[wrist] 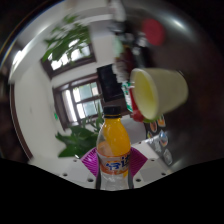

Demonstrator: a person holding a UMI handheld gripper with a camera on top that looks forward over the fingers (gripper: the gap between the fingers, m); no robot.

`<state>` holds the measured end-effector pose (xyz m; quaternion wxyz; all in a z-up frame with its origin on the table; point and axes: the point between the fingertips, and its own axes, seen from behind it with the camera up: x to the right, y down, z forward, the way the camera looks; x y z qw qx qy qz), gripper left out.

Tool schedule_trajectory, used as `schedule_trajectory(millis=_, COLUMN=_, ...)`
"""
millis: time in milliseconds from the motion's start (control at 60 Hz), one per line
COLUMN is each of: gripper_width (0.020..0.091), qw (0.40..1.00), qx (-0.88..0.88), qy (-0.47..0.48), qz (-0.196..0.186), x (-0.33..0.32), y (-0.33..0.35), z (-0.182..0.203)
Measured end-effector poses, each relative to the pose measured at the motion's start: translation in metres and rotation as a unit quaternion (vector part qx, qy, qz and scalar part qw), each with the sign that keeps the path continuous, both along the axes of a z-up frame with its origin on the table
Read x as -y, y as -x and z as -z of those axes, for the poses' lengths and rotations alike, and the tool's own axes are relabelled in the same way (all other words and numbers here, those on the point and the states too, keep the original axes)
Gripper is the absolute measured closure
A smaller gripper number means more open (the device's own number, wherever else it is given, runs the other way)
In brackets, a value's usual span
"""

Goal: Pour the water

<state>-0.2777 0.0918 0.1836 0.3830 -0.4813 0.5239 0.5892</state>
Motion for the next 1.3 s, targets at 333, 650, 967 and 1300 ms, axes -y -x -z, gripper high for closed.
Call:
schedule_trajectory(millis=333, gripper_width=0.0740, qw=0.820, qx=0.569, qy=-0.040, qz=0.036, x=-0.005, y=-0.077, z=-0.121)
schedule_trajectory(millis=650, gripper_width=0.0734, qw=0.652, qx=0.747, qy=0.073, qz=0.110, x=-0.024, y=-0.223, z=-0.098)
schedule_trajectory(millis=967, gripper_width=0.0736, qw=0.623, qx=0.759, qy=0.159, qz=0.099, x=-0.041, y=-0.300, z=0.000)
schedule_trajectory(millis=1300, gripper_width=0.0719, qw=0.620, qx=0.767, qy=0.142, qz=0.088, x=-0.049, y=-0.297, z=0.044)
